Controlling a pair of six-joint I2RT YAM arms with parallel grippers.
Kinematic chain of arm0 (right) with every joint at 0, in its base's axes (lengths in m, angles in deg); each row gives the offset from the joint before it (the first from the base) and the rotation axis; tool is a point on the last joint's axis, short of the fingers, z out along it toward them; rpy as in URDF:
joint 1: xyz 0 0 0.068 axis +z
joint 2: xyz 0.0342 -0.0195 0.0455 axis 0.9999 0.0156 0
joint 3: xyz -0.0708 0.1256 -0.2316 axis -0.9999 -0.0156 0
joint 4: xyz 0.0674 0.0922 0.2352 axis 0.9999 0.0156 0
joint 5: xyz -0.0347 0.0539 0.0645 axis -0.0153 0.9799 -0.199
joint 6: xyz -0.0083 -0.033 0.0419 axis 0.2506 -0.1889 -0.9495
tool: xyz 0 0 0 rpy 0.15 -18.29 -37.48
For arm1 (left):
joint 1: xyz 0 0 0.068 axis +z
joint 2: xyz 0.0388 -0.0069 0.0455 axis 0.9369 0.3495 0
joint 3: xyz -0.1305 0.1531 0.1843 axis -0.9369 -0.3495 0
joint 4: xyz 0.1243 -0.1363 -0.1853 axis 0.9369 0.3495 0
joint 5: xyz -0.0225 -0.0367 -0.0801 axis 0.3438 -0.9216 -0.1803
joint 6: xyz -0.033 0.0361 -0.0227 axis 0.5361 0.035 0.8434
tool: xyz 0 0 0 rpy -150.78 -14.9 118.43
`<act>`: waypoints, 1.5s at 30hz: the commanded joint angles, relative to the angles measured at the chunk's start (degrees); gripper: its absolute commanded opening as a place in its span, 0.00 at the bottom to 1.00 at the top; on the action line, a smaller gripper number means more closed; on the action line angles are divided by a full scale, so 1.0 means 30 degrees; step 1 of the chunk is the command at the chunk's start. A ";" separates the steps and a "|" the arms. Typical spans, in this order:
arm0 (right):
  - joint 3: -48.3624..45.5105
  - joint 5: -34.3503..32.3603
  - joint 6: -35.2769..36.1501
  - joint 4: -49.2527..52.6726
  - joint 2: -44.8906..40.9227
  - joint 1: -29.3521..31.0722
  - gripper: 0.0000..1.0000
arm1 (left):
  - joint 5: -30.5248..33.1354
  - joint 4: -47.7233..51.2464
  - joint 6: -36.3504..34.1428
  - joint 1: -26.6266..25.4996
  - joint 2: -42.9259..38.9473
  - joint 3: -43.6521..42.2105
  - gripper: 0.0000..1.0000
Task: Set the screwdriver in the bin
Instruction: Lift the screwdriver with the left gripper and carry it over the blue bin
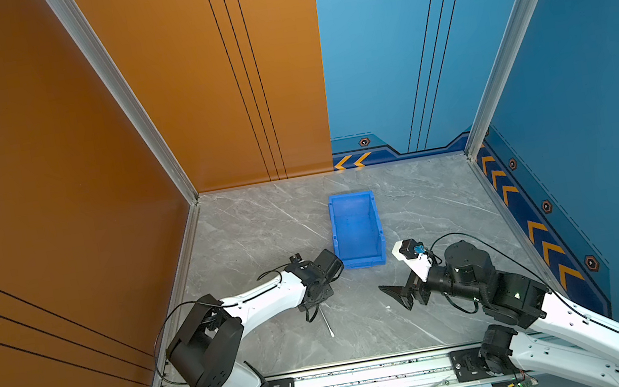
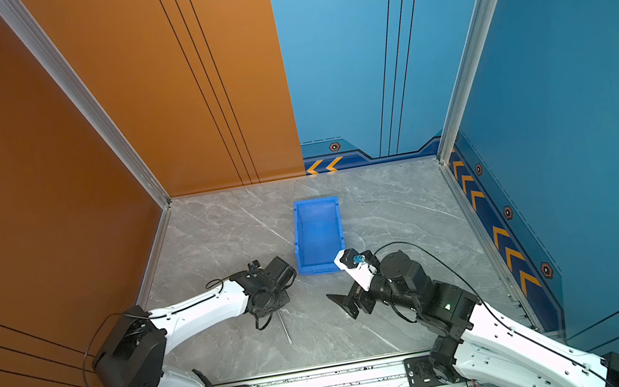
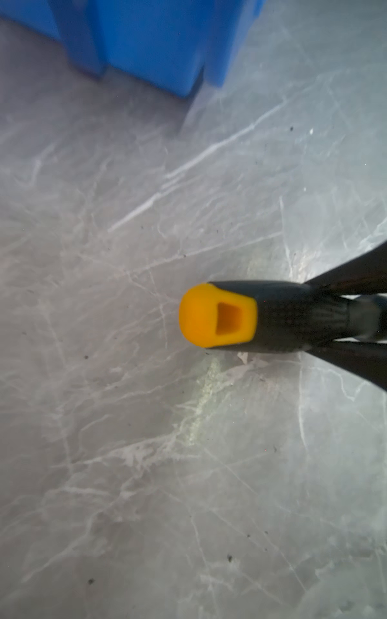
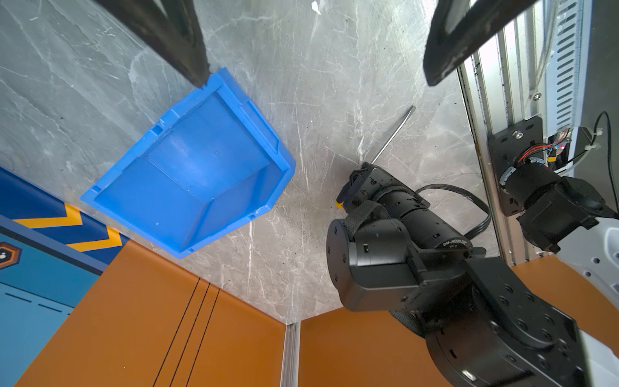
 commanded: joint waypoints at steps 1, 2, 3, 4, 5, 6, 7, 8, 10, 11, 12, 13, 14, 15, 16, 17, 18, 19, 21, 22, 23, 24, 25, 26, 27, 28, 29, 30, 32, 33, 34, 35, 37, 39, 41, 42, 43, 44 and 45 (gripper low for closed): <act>0.0268 -0.0050 -0.0367 0.0455 -0.0066 -0.0403 1.00 | 0.1065 0.1055 -0.1587 -0.0340 -0.0719 0.1171 0.00; 0.0330 0.0081 -0.0501 0.0368 0.0034 -0.0589 1.00 | 0.1160 0.1081 -0.1785 -0.0395 -0.0811 0.1413 0.00; 0.0393 0.0259 -0.0705 0.0265 0.0064 -0.0750 1.00 | 0.1257 0.1083 -0.2081 -0.0432 -0.0927 0.1700 0.00; 0.0406 0.0407 -0.0906 0.0125 0.0095 -0.0917 1.00 | 0.1370 0.1094 -0.2489 -0.0491 -0.1016 0.2042 0.00; 0.0408 0.0510 -0.1058 -0.0005 0.0058 -0.1042 1.00 | 0.1422 0.1127 -0.2822 -0.0541 -0.1034 0.2396 0.00; 0.0365 0.0626 -0.1258 -0.0148 -0.0006 -0.1134 1.00 | 0.1460 0.1172 -0.3232 -0.0568 -0.1064 0.3089 0.00; 0.0284 0.0661 -0.1414 -0.0280 -0.0143 -0.1232 1.00 | 0.1525 0.1282 -0.3589 -0.0571 -0.1065 0.3591 0.00; 0.0244 0.0663 -0.1512 -0.0353 -0.0256 -0.1287 1.00 | 0.1555 0.1375 -0.3892 -0.0580 -0.1014 0.4080 0.00; -0.0007 0.0580 -0.1712 -0.0573 -0.0565 -0.1423 1.00 | 0.1720 0.1384 -0.4694 -0.0581 -0.0771 0.5295 0.00; -0.0141 0.0539 -0.1777 -0.0702 -0.0611 -0.1475 1.00 | 0.1738 0.1384 -0.5171 -0.0552 -0.0530 0.5967 0.00; -0.0206 0.0520 -0.1835 -0.0794 -0.0608 -0.1582 1.00 | 0.1668 0.1384 -0.5759 -0.0504 -0.0164 0.6776 0.00; -0.0167 0.0529 -0.1843 -0.0783 -0.0544 -0.1689 1.00 | 0.1513 0.1373 -0.6300 -0.0493 0.0239 0.7593 0.00; -0.0071 0.0519 -0.1830 -0.0706 -0.0470 -0.1784 1.00 | 0.1397 0.1398 -0.6811 -0.0474 0.0667 0.8314 0.00; 0.0060 0.0446 -0.1844 -0.0665 -0.0377 -0.1921 1.00 | 0.1258 0.1384 -0.7373 -0.0450 0.1205 0.9176 0.00; 0.0287 0.0331 -0.1847 -0.0596 -0.0259 -0.2075 1.00 | 0.0997 0.1441 -0.7863 -0.0384 0.1742 1.0072 0.00; 0.0518 0.0284 -0.1941 -0.0465 -0.0137 -0.2224 1.00 | 0.0814 0.1498 -0.8228 -0.0274 0.2256 1.0806 0.00; 0.0795 0.0264 -0.2005 -0.0325 0.0013 -0.2342 1.00 | 0.0635 0.1501 -0.8557 -0.0204 0.2835 1.1623 0.00; 0.1026 0.0304 -0.2044 -0.0214 0.0123 -0.2343 1.00 | 0.0539 0.1493 -0.8850 -0.0118 0.3381 1.2275 0.00; 0.1085 0.0288 -0.1995 -0.0228 0.0209 -0.3113 1.00 | 0.0318 0.1501 -0.9183 0.0117 0.4506 1.3646 0.00; 0.1055 0.0203 -0.2004 -0.0230 0.0285 -0.3281 1.00 | 0.0174 0.1504 -0.9355 0.0204 0.5108 1.4417 0.00; 0.1031 0.0166 -0.2048 -0.0230 0.0366 -0.3470 1.00 | 0.0078 0.1497 -0.9498 0.0325 0.5648 1.5057 0.00; 0.1011 0.0190 -0.2195 -0.0221 0.0456 -0.3691 1.00 | -0.0019 0.1501 -0.9700 0.0402 0.6277 1.5818 0.00; 0.1066 0.0339 -0.2394 -0.0227 0.0551 -0.3971 1.00 | -0.0036 0.1501 -0.9861 0.0436 0.6805 1.6494 0.00; 0.1127 0.0517 -0.2525 -0.0221 0.0595 -0.4169 1.00 | -0.0063 0.1501 -0.9967 0.0494 0.7284 1.7045 0.00; 0.1212 0.0693 -0.2651 -0.0228 0.0624 -0.4367 1.00 | -0.0053 0.1486 -1.0068 0.0557 0.7804 1.7628 0.00; 0.1243 0.0798 -0.2693 -0.0205 0.0620 -0.4489 1.00 | -0.0064 0.1500 -1.0085 0.0605 0.8217 1.8039 0.00; 0.1319 0.0853 -0.2699 -0.0100 0.0582 -0.4598 1.00 | -0.0056 0.1472 -1.0103 0.0669 0.8690 1.8451 0.00; 0.1344 0.0865 -0.2690 0.0095 0.0552 -0.4696 1.00 | -0.0010 0.1468 -1.0191 0.0679 0.9217 1.8863 0.00; 0.1404 0.0883 -0.2606 0.0421 0.0399 -0.4898 1.00 | 0.0279 0.1503 -1.0485 0.0692 1.0076 1.9597 0.00; 0.1393 0.0919 -0.2566 0.0591 0.0326 -0.5038 1.00 | 0.0472 0.1503 -1.0581 0.0729 1.0545 1.9932 0.00; 0.1351 0.0927 -0.2542 0.0701 0.0219 -0.5137 1.00 | 0.0600 0.1473 -1.0563 0.0777 1.0888 2.0222 0.00; 0.1335 0.0952 -0.2504 0.0804 0.0126 -0.5312 1.00 | 0.0631 0.1498 -1.0539 0.0818 1.1337 2.0562 0.00; 0.1273 0.0987 -0.2459 0.0895 0.0031 -0.5605 1.00 | 0.0528 0.1501 -1.0471 0.0880 1.2087 2.1142 0.00; 0.1201 0.1037 -0.2422 0.0867 -0.0001 -0.5933 1.00 | 0.0446 0.1501 -1.0526 0.0846 1.2646 2.1519 0.00; 0.1200 0.1000 -0.2498 0.0831 0.0078 -0.6197 1.00 | 0.0536 0.1501 -1.0554 0.0853 1.3002 2.1614 0.00; 0.1177 0.0989 -0.2602 0.0801 0.0058 -0.6304 1.00 | 0.0637 0.1504 -1.0650 0.0857 1.3129 2.1646 0.00; 0.1172 0.0985 -0.2707 0.0749 0.0053 -0.6390 1.00 | 0.0768 0.1502 -1.0766 0.0896 1.3236 2.1671 0.00; 0.1126 0.1027 -0.2814 0.0676 0.0031 -0.6470 1.00 | 0.0838 0.1520 -1.0826 0.0881 1.3356 2.1674 0.00; 0.1098 0.1080 -0.2916 0.0591 0.0042 -0.6555 1.00 | 0.0902 0.1556 -1.0837 0.0928 1.3461 2.1698 0.00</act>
